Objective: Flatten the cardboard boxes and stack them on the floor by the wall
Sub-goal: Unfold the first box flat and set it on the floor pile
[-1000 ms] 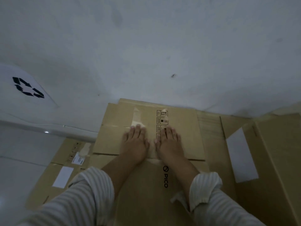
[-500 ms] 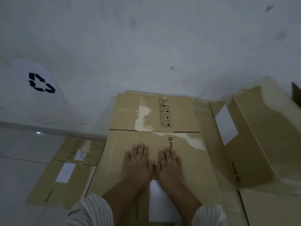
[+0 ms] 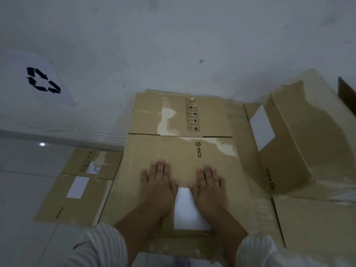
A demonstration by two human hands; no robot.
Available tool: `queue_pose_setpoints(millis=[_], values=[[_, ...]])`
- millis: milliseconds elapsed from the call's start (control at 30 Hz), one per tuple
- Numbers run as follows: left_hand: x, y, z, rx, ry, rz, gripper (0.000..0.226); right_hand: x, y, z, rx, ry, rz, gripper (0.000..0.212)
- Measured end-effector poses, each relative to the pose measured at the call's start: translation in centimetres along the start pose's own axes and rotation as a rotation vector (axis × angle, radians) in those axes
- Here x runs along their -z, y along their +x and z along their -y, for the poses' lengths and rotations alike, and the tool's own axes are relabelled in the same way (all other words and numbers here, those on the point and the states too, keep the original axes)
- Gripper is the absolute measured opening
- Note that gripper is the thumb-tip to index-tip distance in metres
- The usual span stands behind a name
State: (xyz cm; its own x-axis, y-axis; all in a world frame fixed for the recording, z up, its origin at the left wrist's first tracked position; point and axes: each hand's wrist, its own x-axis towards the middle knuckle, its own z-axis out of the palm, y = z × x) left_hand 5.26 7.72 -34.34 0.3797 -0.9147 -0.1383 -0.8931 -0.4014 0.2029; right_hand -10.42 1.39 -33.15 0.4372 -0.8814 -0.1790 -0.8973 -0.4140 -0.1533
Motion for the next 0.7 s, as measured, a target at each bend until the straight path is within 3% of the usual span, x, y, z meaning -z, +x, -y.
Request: queue_pose_setpoints(millis=[367, 700], values=[[0.4, 0.0, 0.6, 0.022, 0.008, -0.029, 0.072, 0.1, 0.4, -1.1, 0.038, -0.005, 0.043, 0.066], [2.8, 2.6, 5.9, 0.423, -0.152, -0.119, 0.080, 3.2, 4.5, -6.7, -0.238, 0.080, -0.036, 0.060]])
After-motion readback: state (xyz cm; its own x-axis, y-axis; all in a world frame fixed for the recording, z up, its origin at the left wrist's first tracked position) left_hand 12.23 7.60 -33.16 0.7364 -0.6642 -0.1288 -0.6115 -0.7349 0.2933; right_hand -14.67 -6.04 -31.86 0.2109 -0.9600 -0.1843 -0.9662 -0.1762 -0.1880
